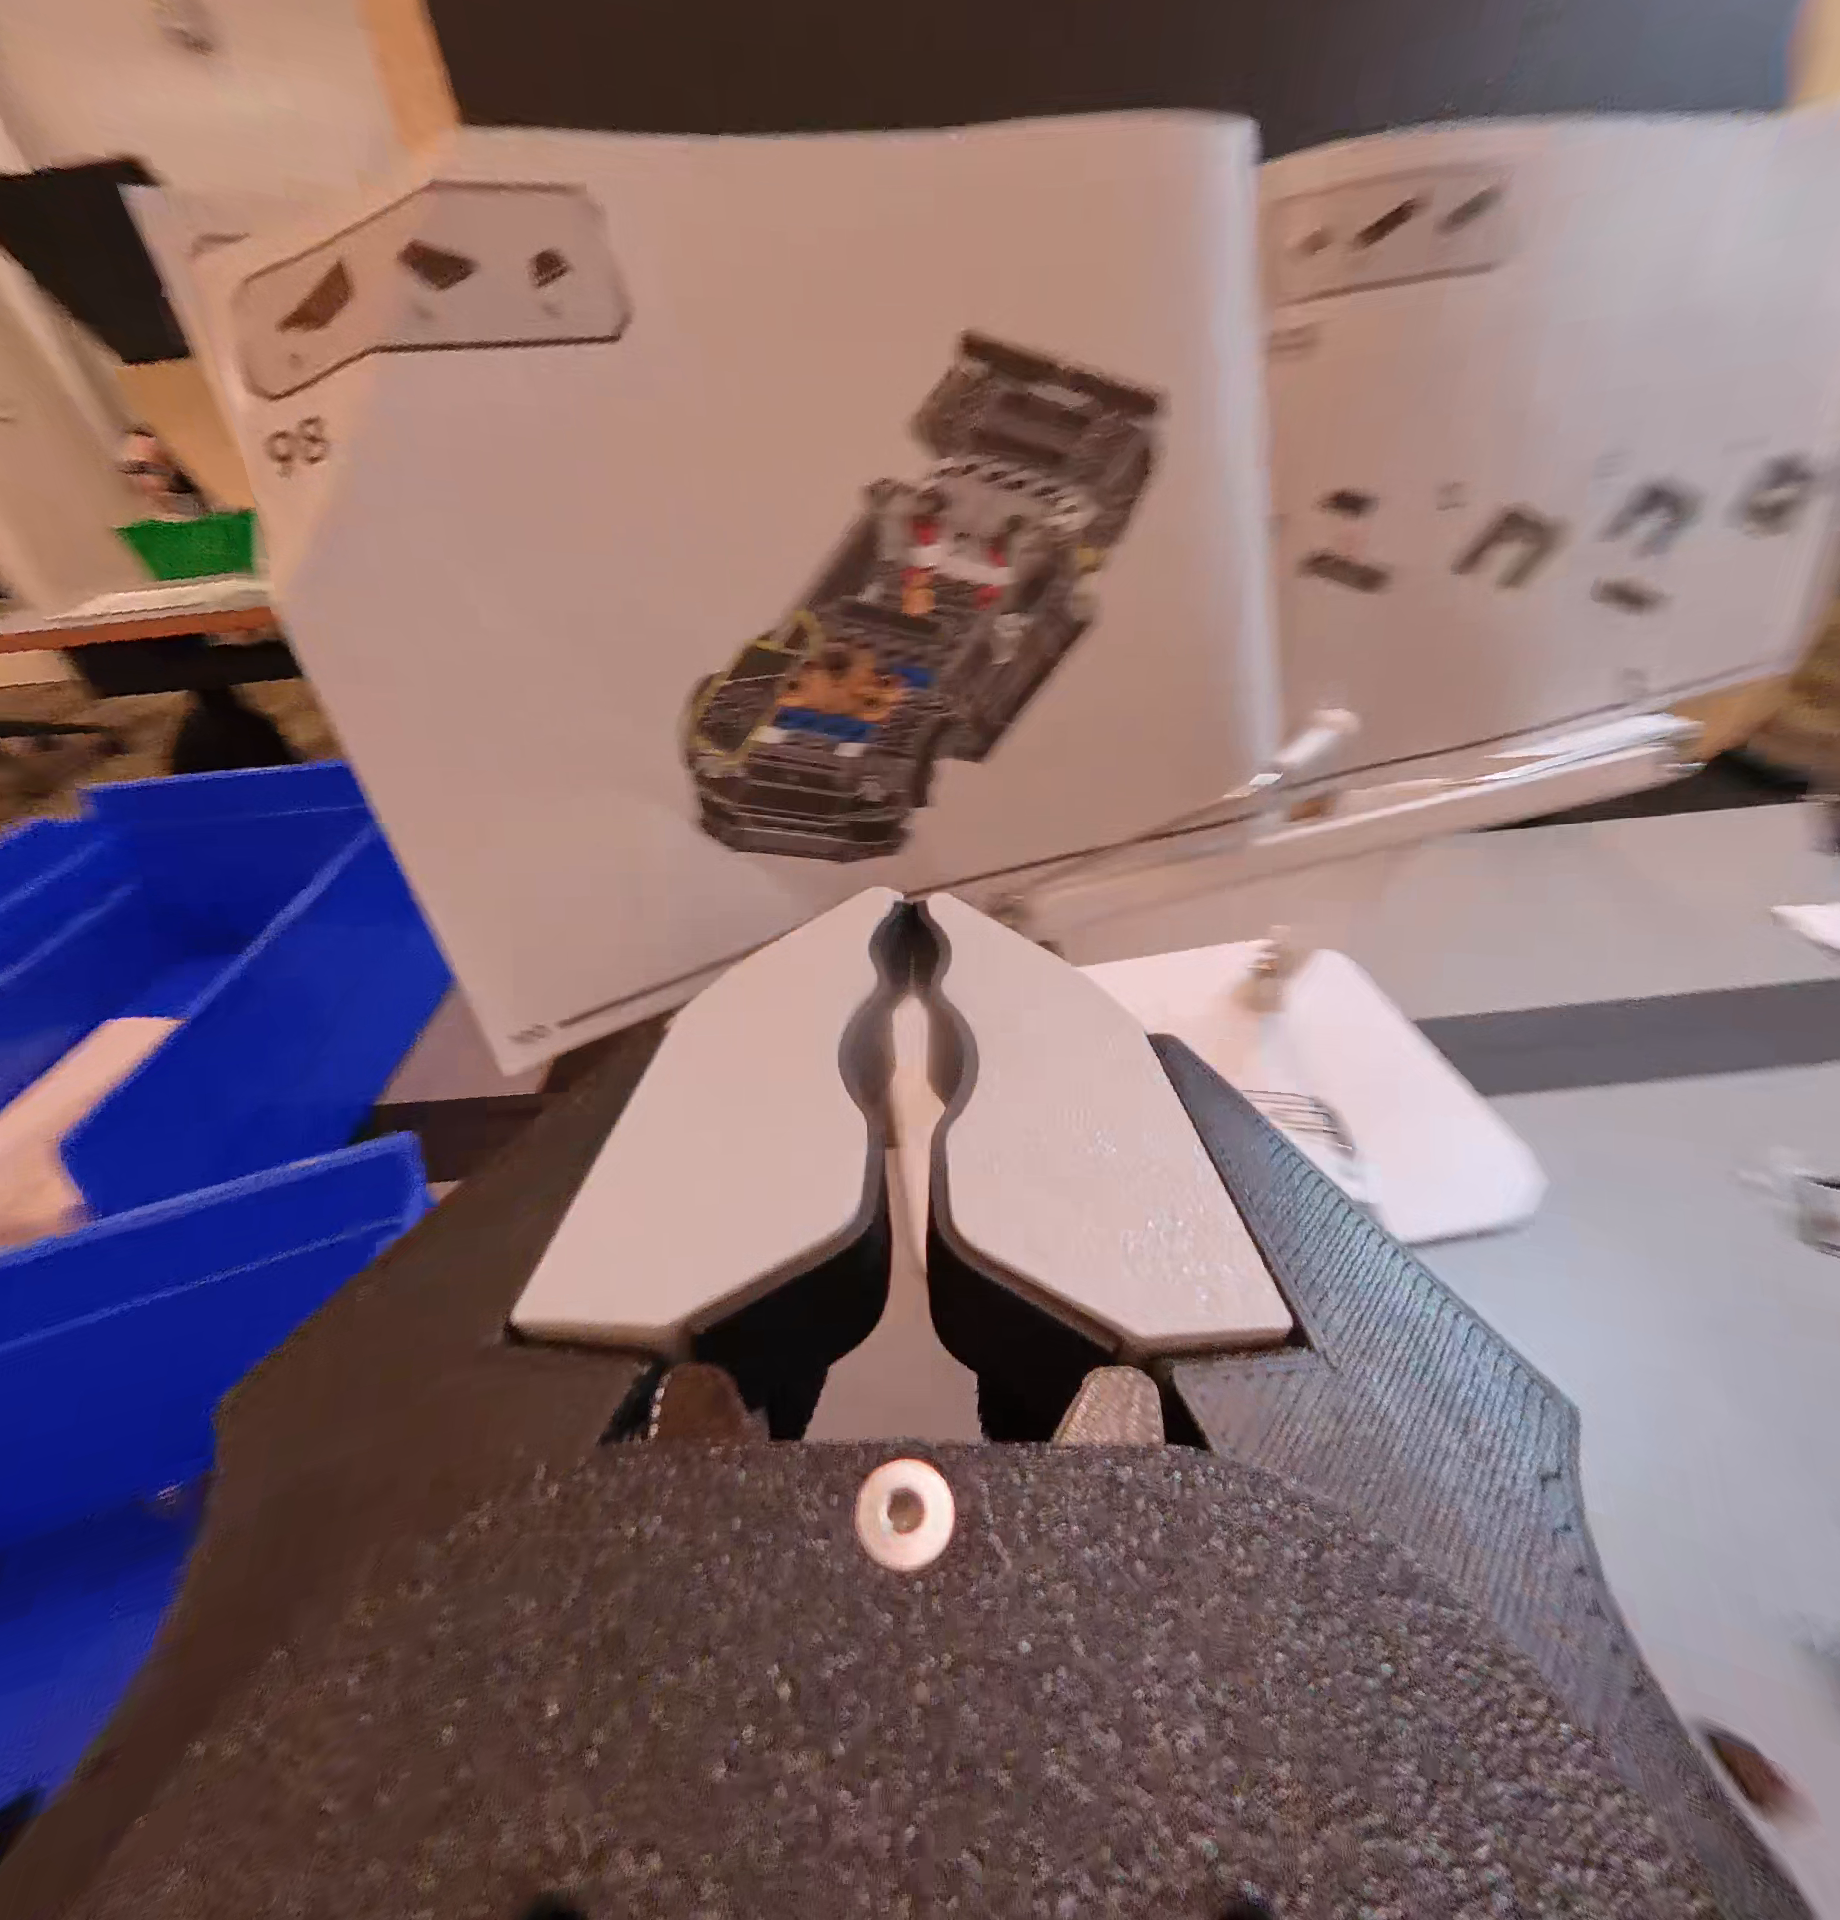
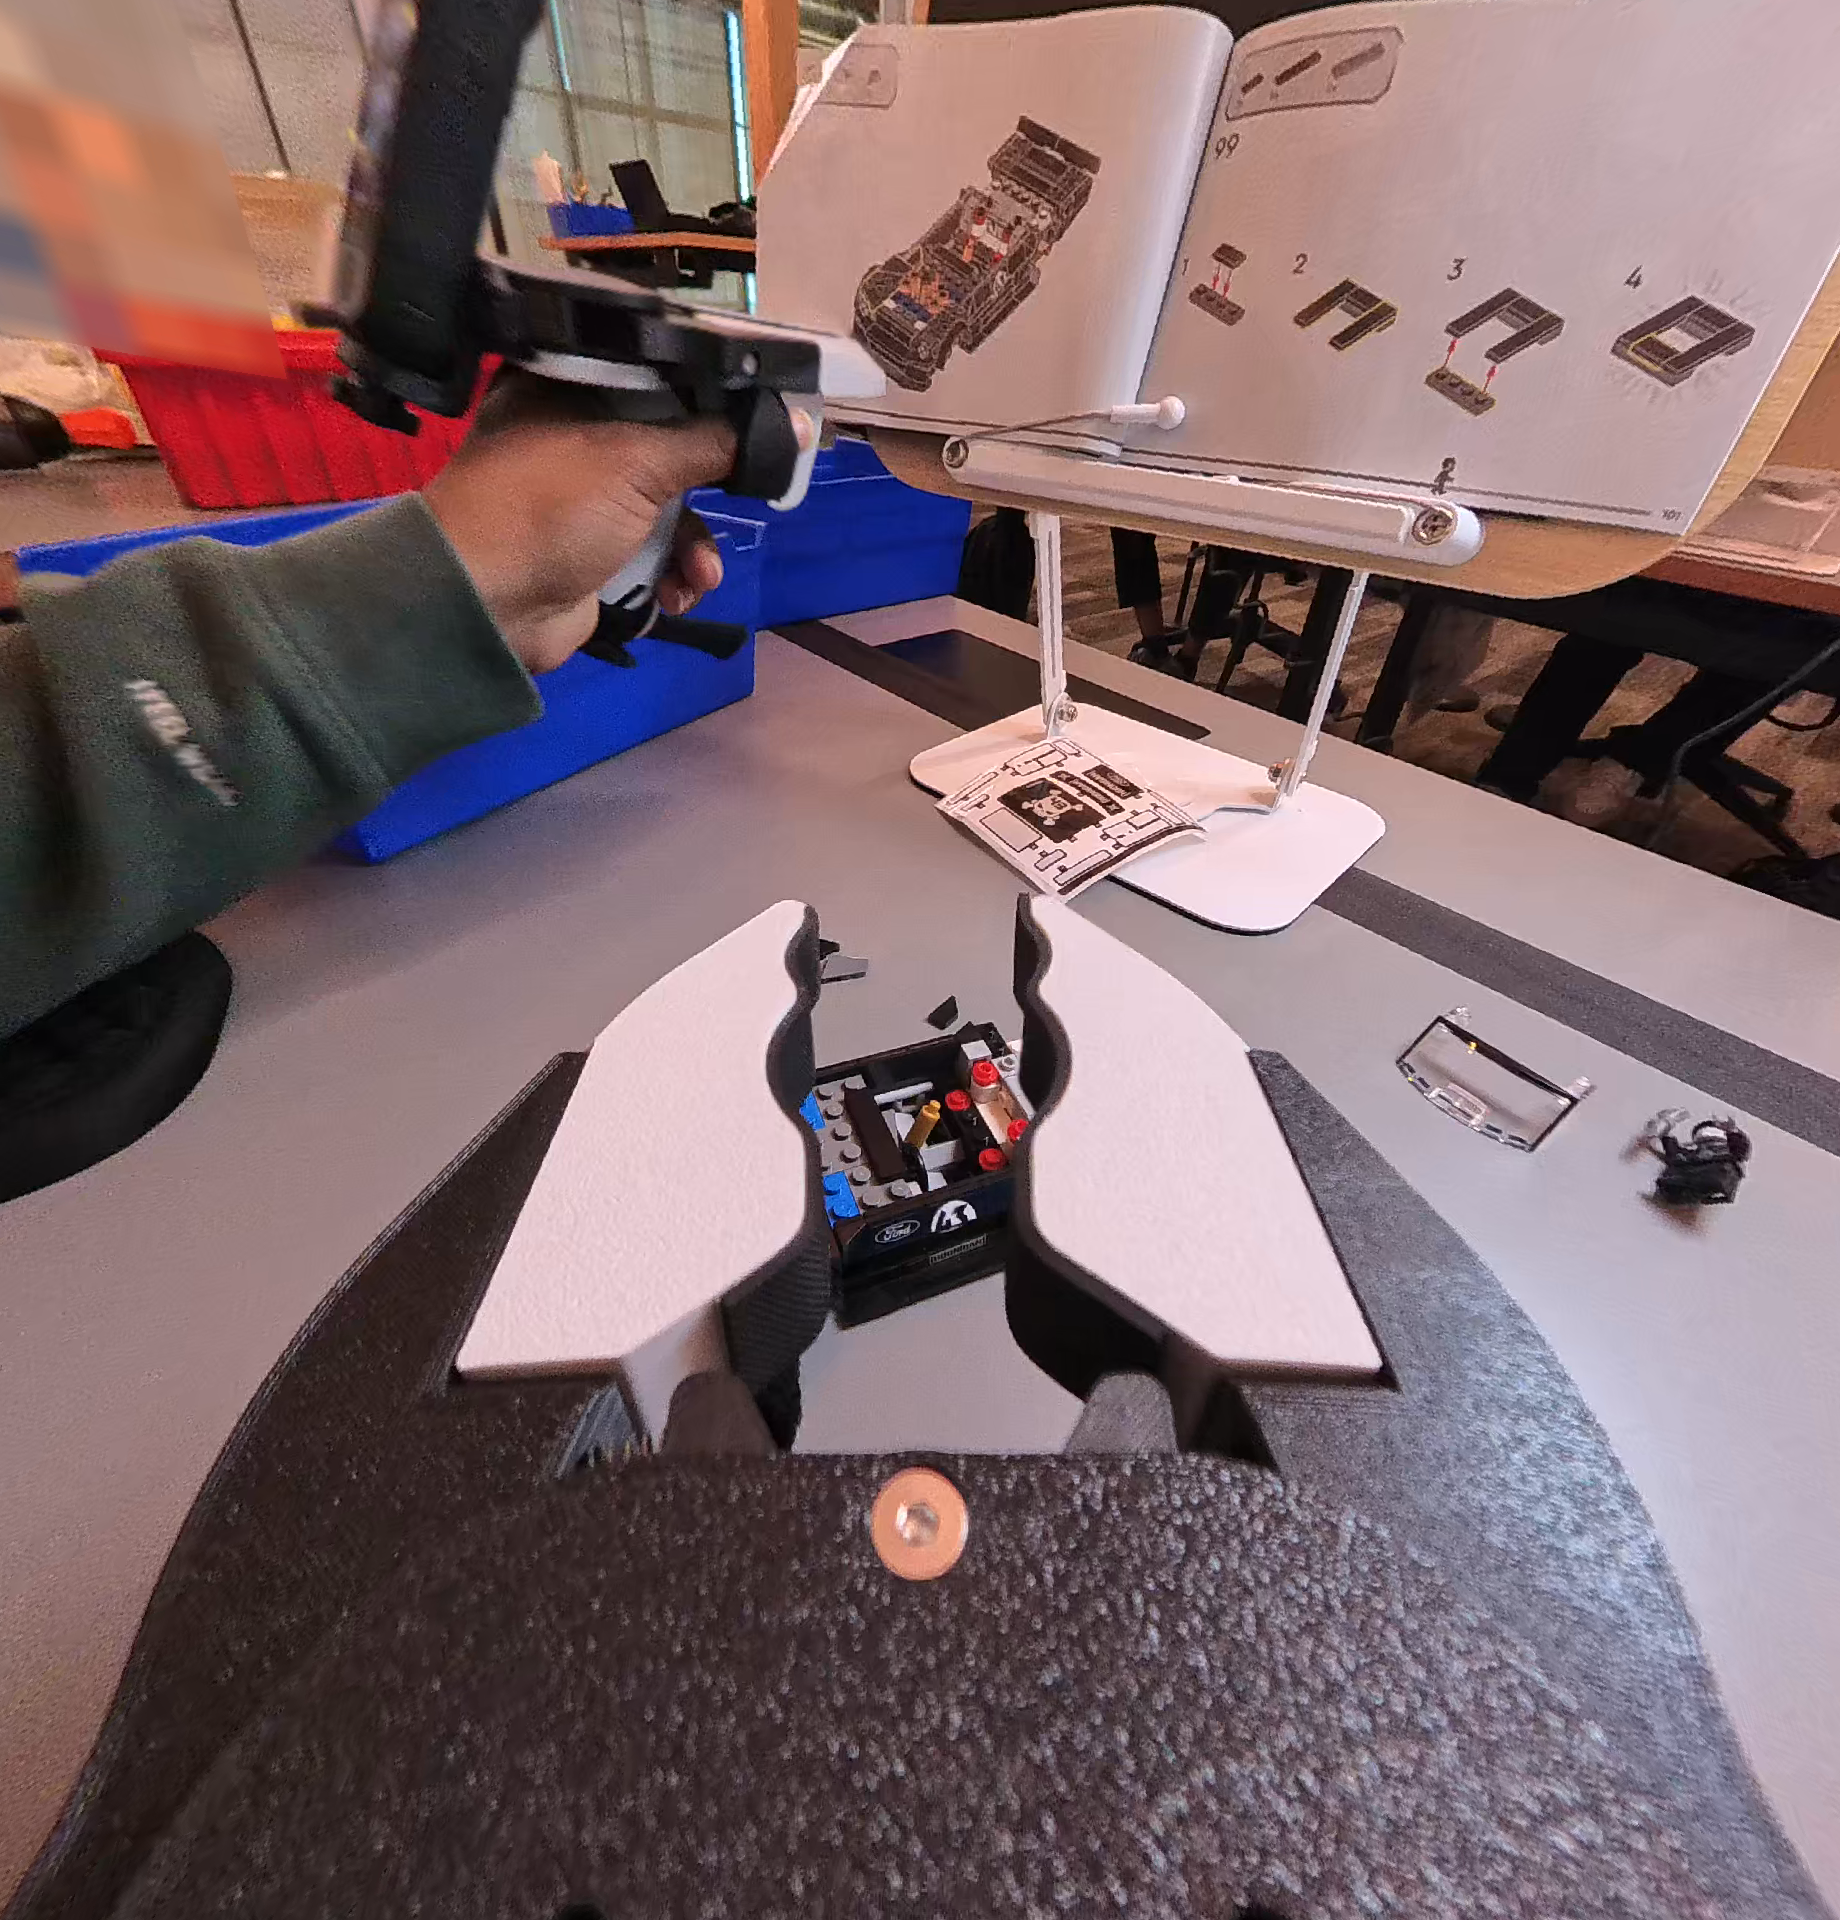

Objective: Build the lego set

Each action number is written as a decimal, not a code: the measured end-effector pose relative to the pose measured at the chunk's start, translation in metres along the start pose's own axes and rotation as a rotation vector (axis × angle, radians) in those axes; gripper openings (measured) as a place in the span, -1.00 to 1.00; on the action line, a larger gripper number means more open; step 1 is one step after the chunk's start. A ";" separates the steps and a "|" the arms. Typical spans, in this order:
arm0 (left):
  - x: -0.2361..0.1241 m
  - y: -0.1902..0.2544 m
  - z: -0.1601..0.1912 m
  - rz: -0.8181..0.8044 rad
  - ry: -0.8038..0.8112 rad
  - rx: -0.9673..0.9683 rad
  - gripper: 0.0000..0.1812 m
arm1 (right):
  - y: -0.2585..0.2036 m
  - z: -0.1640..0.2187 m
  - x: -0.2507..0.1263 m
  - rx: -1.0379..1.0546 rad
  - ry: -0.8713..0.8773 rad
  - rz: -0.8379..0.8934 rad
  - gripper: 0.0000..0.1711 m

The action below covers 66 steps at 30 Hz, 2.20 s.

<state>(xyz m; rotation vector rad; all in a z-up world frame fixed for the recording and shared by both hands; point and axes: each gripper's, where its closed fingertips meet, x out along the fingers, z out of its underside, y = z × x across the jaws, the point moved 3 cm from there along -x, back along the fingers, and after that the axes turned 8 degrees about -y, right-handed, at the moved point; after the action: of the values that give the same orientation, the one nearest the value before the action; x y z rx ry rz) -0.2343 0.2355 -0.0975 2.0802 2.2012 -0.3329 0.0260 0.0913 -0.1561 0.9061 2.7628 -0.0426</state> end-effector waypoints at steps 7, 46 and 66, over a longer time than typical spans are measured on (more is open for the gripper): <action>0.015 -0.023 -0.007 -0.138 -0.012 0.021 -1.00 | 0.001 0.003 0.002 0.004 -0.011 -0.010 -0.60; 0.017 -0.022 -0.023 -0.103 -0.027 0.026 -1.00 | -0.007 0.020 0.014 0.004 -0.095 -0.054 -0.63; -0.007 0.042 0.056 0.343 -0.341 0.142 -0.80 | -0.001 0.018 0.010 -0.034 -0.085 -0.017 -0.64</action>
<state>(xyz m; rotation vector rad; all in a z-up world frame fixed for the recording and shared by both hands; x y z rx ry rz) -0.1965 0.2180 -0.1539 2.2209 1.6414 -0.7619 0.0213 0.0941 -0.1757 0.8523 2.6850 -0.0357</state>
